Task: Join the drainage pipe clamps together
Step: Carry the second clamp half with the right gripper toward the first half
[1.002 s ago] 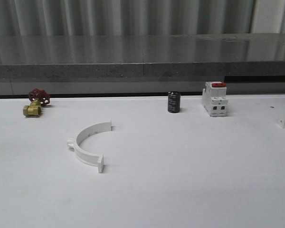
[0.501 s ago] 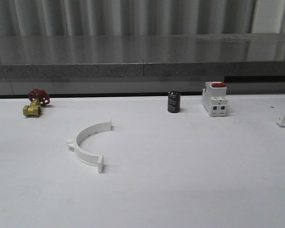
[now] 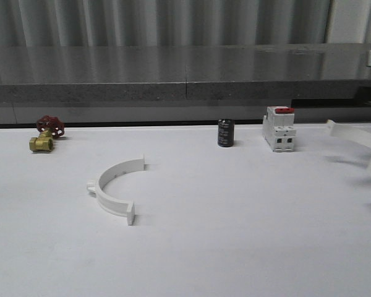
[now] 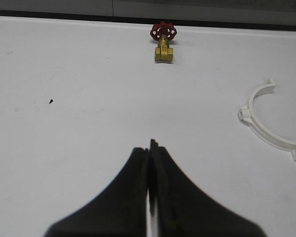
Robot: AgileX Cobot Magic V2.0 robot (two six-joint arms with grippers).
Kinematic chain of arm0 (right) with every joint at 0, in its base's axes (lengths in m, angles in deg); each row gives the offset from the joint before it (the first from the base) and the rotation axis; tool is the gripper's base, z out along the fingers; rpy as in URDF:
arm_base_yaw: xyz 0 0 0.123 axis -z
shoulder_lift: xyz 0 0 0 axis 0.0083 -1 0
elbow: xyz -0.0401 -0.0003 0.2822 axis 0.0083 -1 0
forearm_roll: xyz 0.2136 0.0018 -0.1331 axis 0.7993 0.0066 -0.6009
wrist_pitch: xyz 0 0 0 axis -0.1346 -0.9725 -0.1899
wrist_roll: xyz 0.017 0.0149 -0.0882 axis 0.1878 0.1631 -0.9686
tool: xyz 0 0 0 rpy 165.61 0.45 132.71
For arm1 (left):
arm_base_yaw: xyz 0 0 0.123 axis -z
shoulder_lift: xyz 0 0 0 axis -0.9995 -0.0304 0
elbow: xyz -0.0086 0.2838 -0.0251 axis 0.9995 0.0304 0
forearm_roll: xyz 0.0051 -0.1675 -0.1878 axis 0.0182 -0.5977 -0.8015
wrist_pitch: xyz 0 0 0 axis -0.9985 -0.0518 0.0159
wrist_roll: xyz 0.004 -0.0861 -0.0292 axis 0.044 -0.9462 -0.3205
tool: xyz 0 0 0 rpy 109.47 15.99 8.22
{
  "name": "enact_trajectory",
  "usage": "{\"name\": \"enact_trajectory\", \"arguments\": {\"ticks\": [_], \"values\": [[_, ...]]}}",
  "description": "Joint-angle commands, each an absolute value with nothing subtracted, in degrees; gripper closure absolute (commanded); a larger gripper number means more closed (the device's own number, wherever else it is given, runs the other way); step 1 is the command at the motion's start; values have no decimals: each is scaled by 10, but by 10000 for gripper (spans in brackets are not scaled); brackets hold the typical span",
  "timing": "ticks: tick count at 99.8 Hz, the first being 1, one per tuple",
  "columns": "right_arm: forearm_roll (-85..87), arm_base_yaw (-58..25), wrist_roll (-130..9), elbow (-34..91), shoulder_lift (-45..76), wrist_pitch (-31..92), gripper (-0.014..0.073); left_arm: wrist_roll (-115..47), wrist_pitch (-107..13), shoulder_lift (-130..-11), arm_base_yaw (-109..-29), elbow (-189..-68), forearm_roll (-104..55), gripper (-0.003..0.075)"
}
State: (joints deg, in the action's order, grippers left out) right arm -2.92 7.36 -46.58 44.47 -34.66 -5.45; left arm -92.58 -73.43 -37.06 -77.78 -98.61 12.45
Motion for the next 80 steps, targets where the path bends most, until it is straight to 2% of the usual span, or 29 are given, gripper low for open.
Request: {"name": "enact_trajectory", "arguments": {"ticks": [1,40,53,80], "values": [[-29,23,-415,463,-290,-54,536,-925,-701,-374,-781,-1002,128,741],[-218,-254,-79,472,-303,-16,536,-925,-701,-374,-781,-1002,128,741],[-257,-298,-2,497,-337,-15,536,-925,-701,-374,-781,-1002,128,741],[-264,-345,35,568,-401,-23,536,-925,-701,-374,-781,-1002,128,741]]}}
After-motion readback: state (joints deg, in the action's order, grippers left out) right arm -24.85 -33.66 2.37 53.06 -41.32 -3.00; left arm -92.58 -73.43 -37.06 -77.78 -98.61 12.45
